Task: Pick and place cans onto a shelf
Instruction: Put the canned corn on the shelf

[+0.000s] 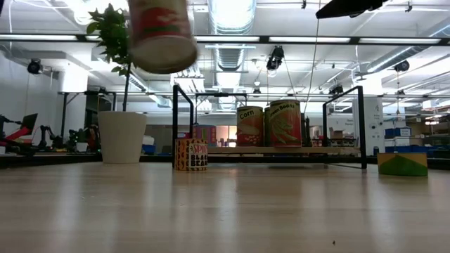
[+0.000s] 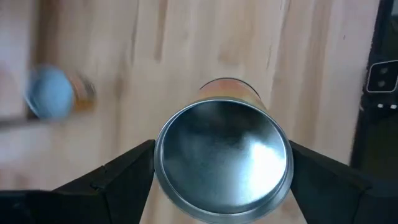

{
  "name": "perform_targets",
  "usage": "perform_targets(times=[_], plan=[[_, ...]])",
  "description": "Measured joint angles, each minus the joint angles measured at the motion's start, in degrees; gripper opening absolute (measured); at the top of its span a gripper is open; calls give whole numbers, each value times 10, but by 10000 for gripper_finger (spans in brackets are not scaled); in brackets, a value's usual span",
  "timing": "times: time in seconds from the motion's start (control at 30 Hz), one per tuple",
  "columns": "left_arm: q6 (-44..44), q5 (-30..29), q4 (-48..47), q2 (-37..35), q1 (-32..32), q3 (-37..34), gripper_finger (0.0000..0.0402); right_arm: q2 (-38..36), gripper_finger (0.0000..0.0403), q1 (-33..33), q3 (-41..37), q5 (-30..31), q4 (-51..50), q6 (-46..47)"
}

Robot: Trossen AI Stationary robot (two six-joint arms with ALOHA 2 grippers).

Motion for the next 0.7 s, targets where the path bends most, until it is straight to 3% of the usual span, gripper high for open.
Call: perform_targets(times=[0.3,0.7], plan=[[208,-8,-4,48,84,94,309,0,9,0,0,0,-3,1],[343,-8,4,119,218,121,309,0,9,0,0,0,-12,6]])
